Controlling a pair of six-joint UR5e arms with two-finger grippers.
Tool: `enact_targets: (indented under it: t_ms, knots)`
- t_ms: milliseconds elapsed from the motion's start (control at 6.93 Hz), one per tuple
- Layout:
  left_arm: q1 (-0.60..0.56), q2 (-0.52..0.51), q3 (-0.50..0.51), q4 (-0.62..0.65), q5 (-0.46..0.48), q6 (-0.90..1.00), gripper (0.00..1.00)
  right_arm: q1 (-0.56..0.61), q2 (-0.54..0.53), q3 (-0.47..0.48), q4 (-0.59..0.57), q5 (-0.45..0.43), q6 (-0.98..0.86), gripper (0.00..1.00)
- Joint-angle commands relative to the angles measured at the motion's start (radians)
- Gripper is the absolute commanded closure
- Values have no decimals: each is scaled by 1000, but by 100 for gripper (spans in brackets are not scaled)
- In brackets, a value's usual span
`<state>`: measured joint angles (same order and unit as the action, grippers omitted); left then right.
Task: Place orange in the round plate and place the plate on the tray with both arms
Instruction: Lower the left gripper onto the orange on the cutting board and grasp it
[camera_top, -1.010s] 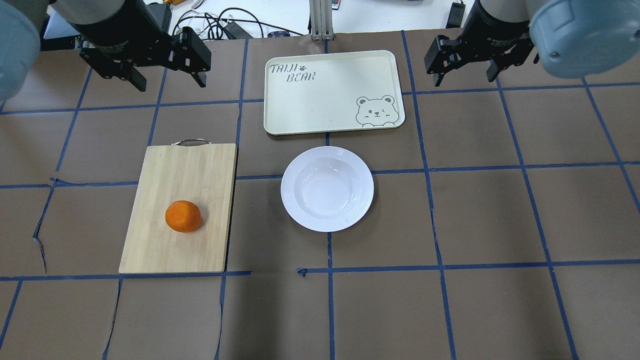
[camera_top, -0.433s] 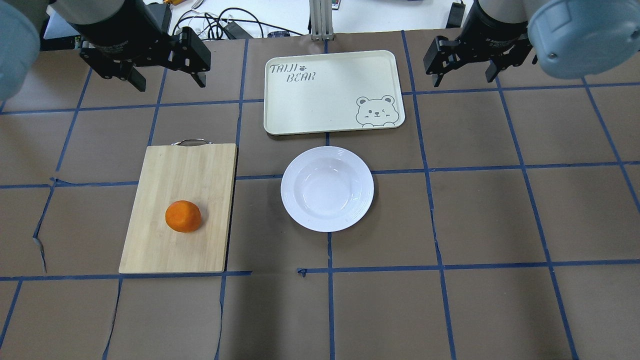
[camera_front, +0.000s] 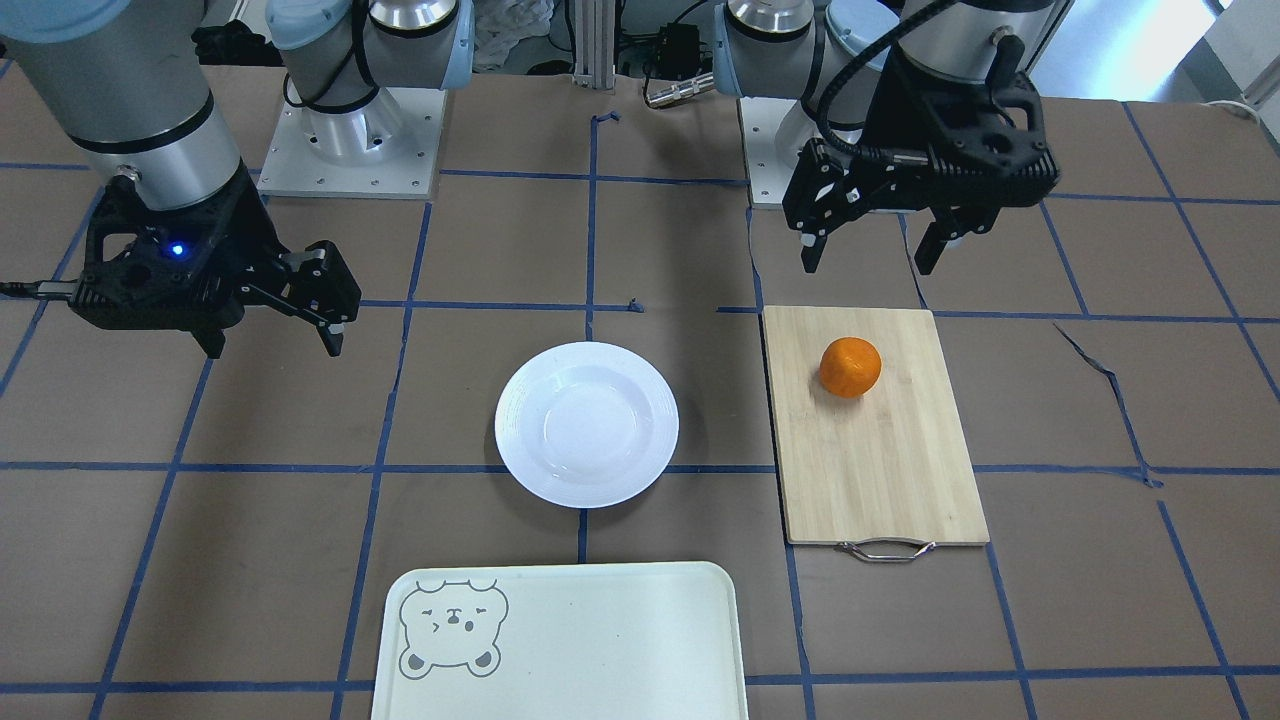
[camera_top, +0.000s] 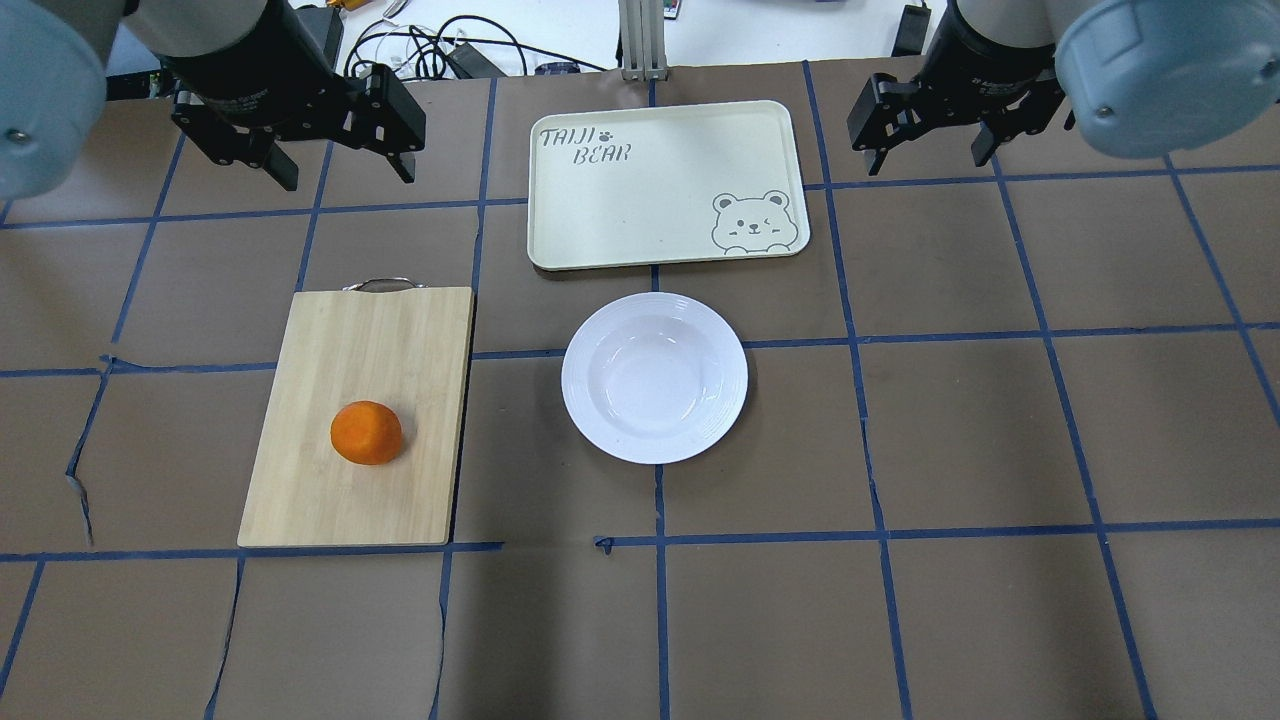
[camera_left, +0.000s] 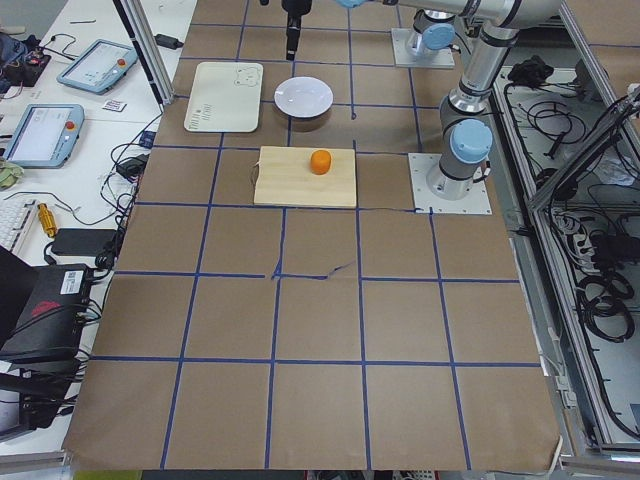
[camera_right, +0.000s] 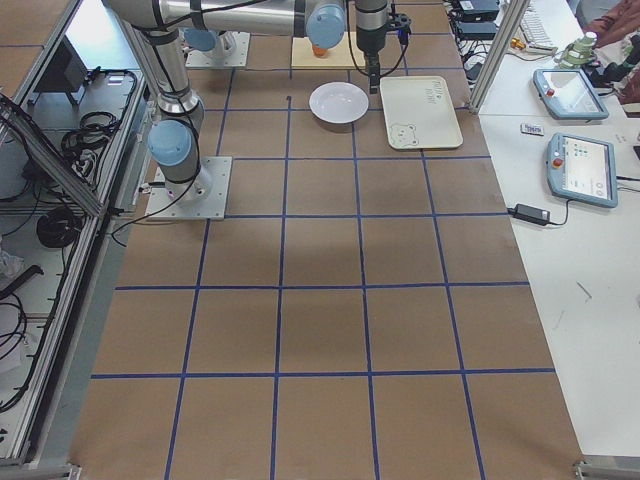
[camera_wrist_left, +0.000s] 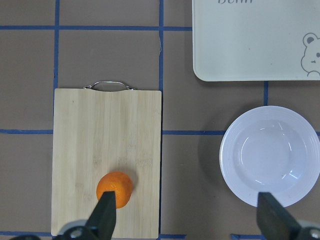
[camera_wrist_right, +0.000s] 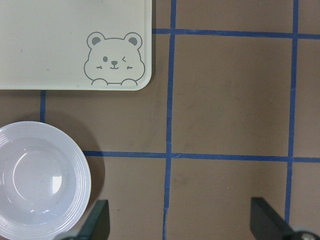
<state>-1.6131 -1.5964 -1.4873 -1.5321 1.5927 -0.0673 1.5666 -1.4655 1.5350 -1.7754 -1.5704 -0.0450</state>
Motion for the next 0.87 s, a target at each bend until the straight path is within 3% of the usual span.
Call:
enact_targets:
  t_ms: [0, 433, 722]
  knots:
    - [12, -33, -127, 6, 6, 0, 0, 0, -1, 1, 1, 0, -1, 0]
    - [163, -65, -367, 32, 67, 90, 0, 0, -1, 40, -10, 4, -3, 0]
    - [185, -103, -470, 122, 69, 125, 0, 0, 5, 43, -10, 4, -3, 0]
